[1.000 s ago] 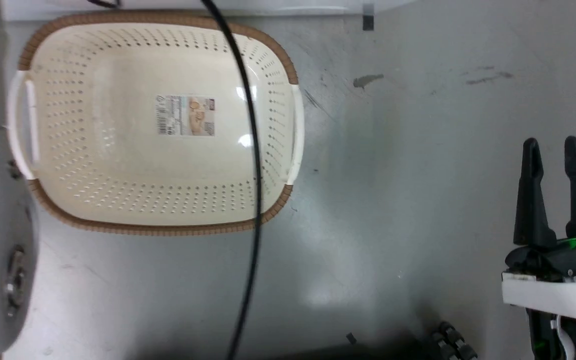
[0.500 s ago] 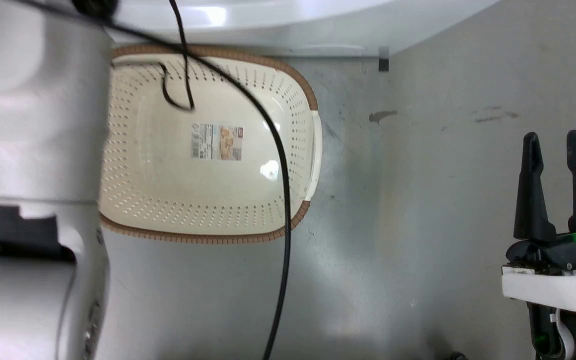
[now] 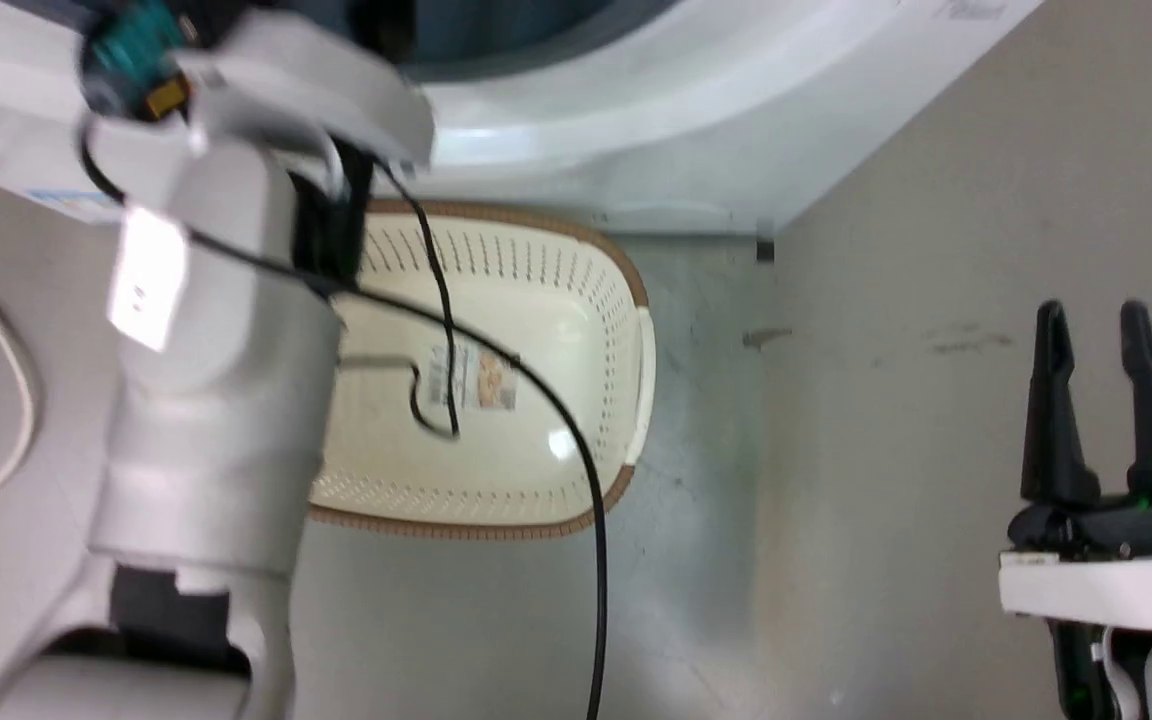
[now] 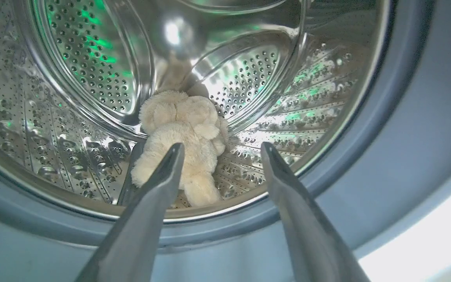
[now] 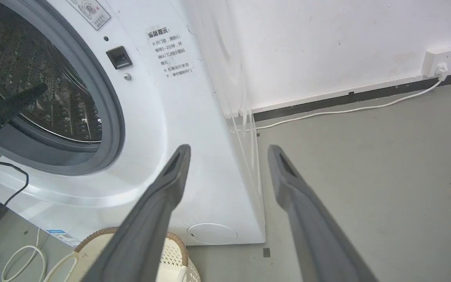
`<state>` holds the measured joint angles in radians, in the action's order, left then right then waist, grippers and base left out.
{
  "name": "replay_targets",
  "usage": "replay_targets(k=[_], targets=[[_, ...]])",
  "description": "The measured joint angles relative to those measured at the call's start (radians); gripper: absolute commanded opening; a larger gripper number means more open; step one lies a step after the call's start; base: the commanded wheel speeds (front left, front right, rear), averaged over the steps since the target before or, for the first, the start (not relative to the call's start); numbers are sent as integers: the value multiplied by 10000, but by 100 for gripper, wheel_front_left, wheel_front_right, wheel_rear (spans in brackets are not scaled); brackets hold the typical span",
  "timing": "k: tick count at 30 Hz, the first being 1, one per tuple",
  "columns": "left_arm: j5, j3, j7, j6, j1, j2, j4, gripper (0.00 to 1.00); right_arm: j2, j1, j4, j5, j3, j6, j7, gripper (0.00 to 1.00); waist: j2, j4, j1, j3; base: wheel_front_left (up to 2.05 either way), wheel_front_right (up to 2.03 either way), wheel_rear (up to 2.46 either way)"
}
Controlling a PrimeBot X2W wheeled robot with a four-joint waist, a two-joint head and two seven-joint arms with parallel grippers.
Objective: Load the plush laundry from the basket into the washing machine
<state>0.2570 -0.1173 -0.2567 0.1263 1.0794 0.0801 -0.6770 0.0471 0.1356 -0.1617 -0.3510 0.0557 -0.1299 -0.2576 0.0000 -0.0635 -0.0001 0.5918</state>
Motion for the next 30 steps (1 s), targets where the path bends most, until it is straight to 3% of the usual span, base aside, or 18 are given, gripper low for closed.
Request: replay_targets(k=[9, 30], targets=[[-186, -389, 0, -6, -1938, -94, 268, 100, 0, -382, 610, 82, -140, 0, 0, 100, 0, 213, -1, -1490, 0, 0, 0], [-84, 73, 0, -838, -6066, -23, 1751, 100, 0, -1624, 1590, 433, -188, 0, 0, 100, 0, 399, -1, -4787, 0, 0, 0]])
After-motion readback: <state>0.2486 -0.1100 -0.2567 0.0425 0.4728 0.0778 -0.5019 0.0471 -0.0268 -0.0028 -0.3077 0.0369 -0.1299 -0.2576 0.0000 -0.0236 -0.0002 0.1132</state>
